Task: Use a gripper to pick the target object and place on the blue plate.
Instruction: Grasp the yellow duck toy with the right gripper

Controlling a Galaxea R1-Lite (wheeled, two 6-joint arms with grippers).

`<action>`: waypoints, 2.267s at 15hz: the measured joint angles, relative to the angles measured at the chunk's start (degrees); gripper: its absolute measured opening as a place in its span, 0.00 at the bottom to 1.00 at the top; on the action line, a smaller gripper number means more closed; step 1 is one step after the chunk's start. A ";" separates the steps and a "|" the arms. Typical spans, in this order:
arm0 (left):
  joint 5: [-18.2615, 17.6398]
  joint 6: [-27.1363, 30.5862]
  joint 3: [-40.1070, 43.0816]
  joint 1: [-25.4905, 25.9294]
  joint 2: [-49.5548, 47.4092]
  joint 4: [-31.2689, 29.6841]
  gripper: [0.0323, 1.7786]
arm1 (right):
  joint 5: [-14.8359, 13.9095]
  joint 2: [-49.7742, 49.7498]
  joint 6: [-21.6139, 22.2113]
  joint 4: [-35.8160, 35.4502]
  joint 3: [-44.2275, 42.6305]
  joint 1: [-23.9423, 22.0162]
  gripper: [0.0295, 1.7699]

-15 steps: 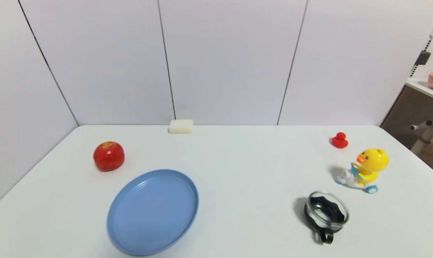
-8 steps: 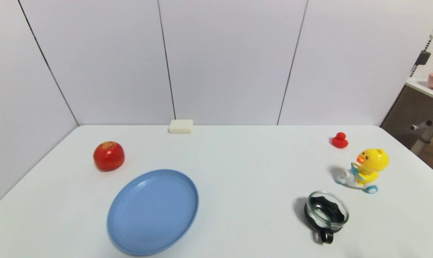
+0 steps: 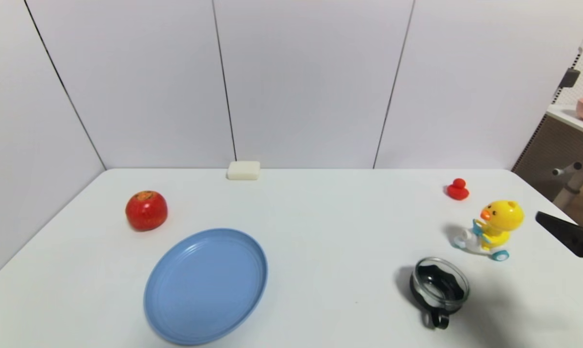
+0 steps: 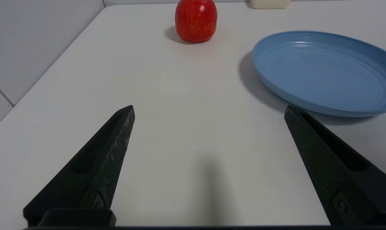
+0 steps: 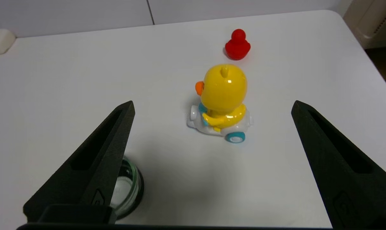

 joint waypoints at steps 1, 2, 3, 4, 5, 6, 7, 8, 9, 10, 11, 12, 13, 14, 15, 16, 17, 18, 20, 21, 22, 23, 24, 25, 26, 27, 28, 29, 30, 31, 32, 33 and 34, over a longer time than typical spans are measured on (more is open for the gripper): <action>-0.02 -0.02 0.00 0.00 0.00 0.02 0.95 | 0.06 3.39 -0.04 -1.29 -1.00 0.16 0.96; -0.02 -0.02 0.00 0.00 0.00 0.00 0.95 | 0.11 6.56 -0.11 -2.51 -1.99 0.29 0.96; -0.02 -0.02 0.00 0.00 0.00 0.00 0.95 | 0.06 9.25 -0.06 -3.06 -2.82 0.44 0.96; 0.00 0.00 0.00 0.00 0.00 0.02 0.95 | -0.06 10.97 -0.02 -3.17 -3.19 0.49 0.96; -0.02 -0.02 0.00 0.00 0.00 0.00 0.95 | -0.33 12.04 0.05 -2.84 -3.30 0.33 0.96; -0.02 -0.02 0.00 0.00 0.00 0.00 0.95 | -0.61 12.68 0.07 -2.67 -3.23 -0.10 0.96; -0.02 0.00 0.00 0.00 0.00 0.00 0.95 | -0.91 13.01 0.05 -3.00 -2.56 -0.46 0.96; -0.02 -0.02 0.00 0.00 0.00 0.00 0.95 | -1.51 13.23 0.00 -3.28 -1.55 -0.72 0.96; -0.02 -0.05 0.00 0.00 0.00 0.00 0.95 | -2.15 13.34 0.07 -3.44 -0.28 -0.82 0.96; -0.02 -0.02 0.00 0.00 0.00 0.00 0.95 | -2.27 13.42 0.22 -3.58 0.79 -0.88 0.96; -0.02 -0.02 0.00 0.00 0.00 0.00 0.95 | -2.18 13.59 0.35 -3.67 1.60 -0.71 0.96; -0.02 -0.02 0.00 0.00 0.00 0.00 0.95 | -1.99 13.95 0.44 -3.80 2.12 -0.51 0.96; 0.00 -0.02 0.00 0.00 0.00 0.00 0.95 | -1.96 14.56 0.49 -4.40 2.38 -0.38 0.96; 0.00 -0.05 0.00 0.00 0.00 0.00 0.95 | -1.96 15.43 0.57 -5.51 2.56 -0.35 0.96; 0.00 -0.02 0.00 0.00 0.00 0.00 0.95 | -1.99 16.62 0.60 -7.35 2.76 -0.35 0.96; 0.00 -0.02 0.00 0.00 0.00 0.00 0.95 | -1.99 17.77 0.60 -9.29 3.04 -0.35 0.96; 0.00 -0.02 0.00 0.00 0.00 0.00 0.95 | -1.99 19.04 0.60 -10.93 3.33 -0.35 0.96; -0.02 -0.05 0.00 0.00 0.00 0.00 0.95 | -1.99 20.46 0.61 -12.81 3.74 -0.38 0.96; 0.00 -0.02 0.00 -0.02 0.00 0.00 0.95 | -1.99 22.95 0.60 -16.46 4.79 -0.38 0.96; 0.00 -0.02 0.00 -0.02 0.00 0.00 0.95 | -2.01 24.14 0.57 -18.05 5.42 -0.38 0.96; -0.02 -0.02 0.00 0.00 0.00 0.00 0.95 | -2.05 25.19 0.57 -19.65 6.01 -0.40 0.96; -0.02 0.00 0.00 0.00 0.00 0.02 0.95 | -2.07 26.25 0.61 -21.20 6.53 -0.46 0.96; -0.02 -0.02 0.00 0.00 0.00 0.00 0.95 | -2.16 27.43 0.60 -22.76 7.00 -0.61 0.96; 0.00 -0.02 0.00 0.02 0.00 0.00 0.95 | -2.32 28.48 0.60 -23.87 7.22 -0.77 0.96; -0.02 -0.02 0.00 0.00 0.00 0.00 0.95 | -2.43 29.46 0.61 -24.87 7.33 -0.96 0.96; -0.02 -0.02 0.00 0.00 0.00 0.00 0.95 | -2.45 30.45 0.61 -26.08 7.33 -1.12 0.96; -0.02 -0.02 0.00 0.00 0.00 0.00 0.95 | -2.45 31.45 0.63 -27.54 7.30 -1.23 0.96; 0.00 -0.02 0.00 0.00 0.00 0.00 0.95 | -2.47 32.46 0.61 -28.83 7.11 -1.29 0.96; -0.02 -0.02 0.00 0.00 0.00 0.00 0.95 | -2.54 33.40 0.63 -29.62 6.78 -1.35 0.96; 0.00 -0.02 0.00 0.00 0.00 0.00 0.95 | -2.54 34.18 0.61 -29.82 6.42 -1.56 0.96; 0.00 -0.02 0.00 -0.02 0.00 0.00 0.95 | -2.54 34.84 0.63 -29.90 6.03 -1.79 0.96; -0.02 -0.02 0.00 0.00 0.00 0.00 0.95 | -2.54 35.50 0.61 -29.94 5.77 -1.87 0.96; 0.00 -0.02 0.00 0.00 0.00 0.00 0.95 | -2.51 36.08 0.61 -30.26 5.46 -1.93 0.96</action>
